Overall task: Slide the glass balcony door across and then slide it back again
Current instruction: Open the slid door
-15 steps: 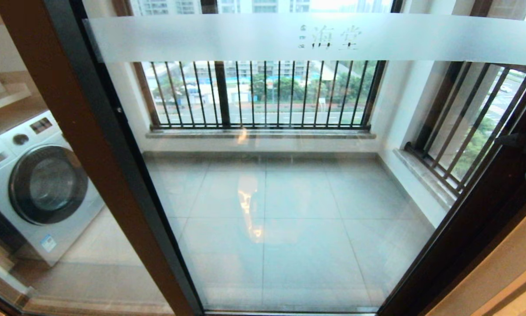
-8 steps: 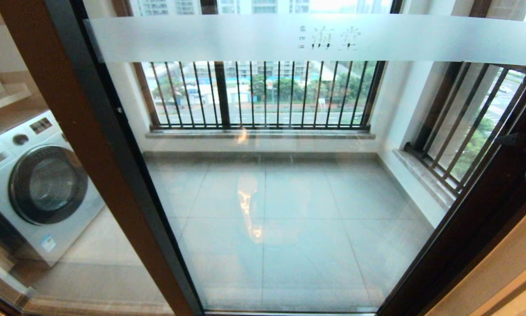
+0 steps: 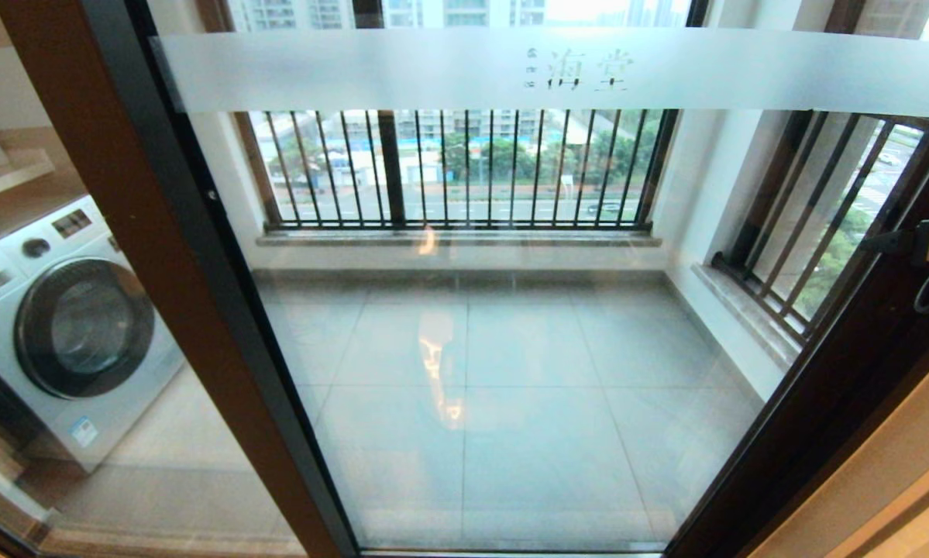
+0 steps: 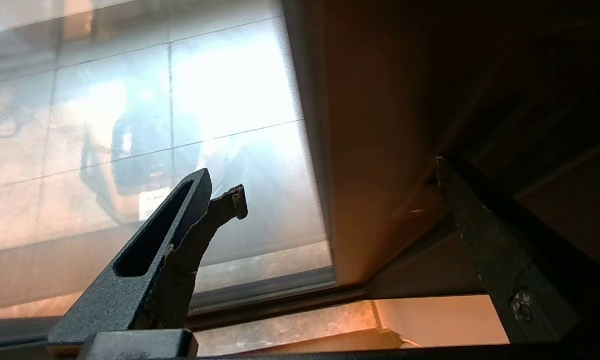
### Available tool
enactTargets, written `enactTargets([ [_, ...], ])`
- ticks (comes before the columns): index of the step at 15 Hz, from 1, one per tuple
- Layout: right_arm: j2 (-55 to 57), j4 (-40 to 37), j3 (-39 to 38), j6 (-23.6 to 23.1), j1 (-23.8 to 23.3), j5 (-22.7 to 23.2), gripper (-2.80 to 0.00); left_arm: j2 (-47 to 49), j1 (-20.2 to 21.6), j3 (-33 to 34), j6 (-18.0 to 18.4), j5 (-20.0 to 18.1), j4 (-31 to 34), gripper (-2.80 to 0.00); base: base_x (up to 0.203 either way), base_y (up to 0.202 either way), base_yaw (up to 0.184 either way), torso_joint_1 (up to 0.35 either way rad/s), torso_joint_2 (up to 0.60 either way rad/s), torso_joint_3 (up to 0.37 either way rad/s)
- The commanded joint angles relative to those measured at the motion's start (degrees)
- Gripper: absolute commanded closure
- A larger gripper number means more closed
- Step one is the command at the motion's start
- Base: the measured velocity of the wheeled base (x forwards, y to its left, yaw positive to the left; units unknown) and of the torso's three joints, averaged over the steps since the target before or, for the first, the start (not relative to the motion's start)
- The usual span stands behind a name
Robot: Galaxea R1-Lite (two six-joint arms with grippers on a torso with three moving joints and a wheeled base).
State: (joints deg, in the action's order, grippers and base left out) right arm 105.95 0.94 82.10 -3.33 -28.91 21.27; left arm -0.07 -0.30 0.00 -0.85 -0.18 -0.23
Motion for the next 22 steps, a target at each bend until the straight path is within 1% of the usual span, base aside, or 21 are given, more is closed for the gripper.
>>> enactTargets([
  [1, -0.75, 0.12, -0.37, 0.08, 0.52, 0.17, -2.80, 0.07, -0.05, 0.00, -0.03, 0.01, -0.04, 0.00, 0.000, 0.000, 0.000, 0.000, 0.00, 0.000],
  [8, 0.31, 0.38, -0.45, -0.18, 0.52, -0.17, -2.80, 0.07, -0.05, 0.00, -0.03, 0.01, -0.04, 0.00, 0.000, 0.000, 0.000, 0.000, 0.00, 0.000],
  [12, 1.36, 0.47, -0.54, -1.39, 0.18, -2.20, -2.80, 0.07, -0.05, 0.00, -0.03, 0.01, -0.04, 0.00, 0.000, 0.000, 0.000, 0.000, 0.00, 0.000],
  [15, 0.57, 0.47, -1.16, -2.47, -0.36, -2.20, -2.80, 0.07, -0.05, 0.00, -0.03, 0.01, -0.04, 0.00, 0.000, 0.000, 0.000, 0.000, 0.00, 0.000],
  [22, 3.03, 0.73, 0.42, -2.29, -0.18, -2.02, -2.80, 0.07, -0.05, 0.00, -0.03, 0.01, -0.04, 0.00, 0.000, 0.000, 0.000, 0.000, 0.00, 0.000],
])
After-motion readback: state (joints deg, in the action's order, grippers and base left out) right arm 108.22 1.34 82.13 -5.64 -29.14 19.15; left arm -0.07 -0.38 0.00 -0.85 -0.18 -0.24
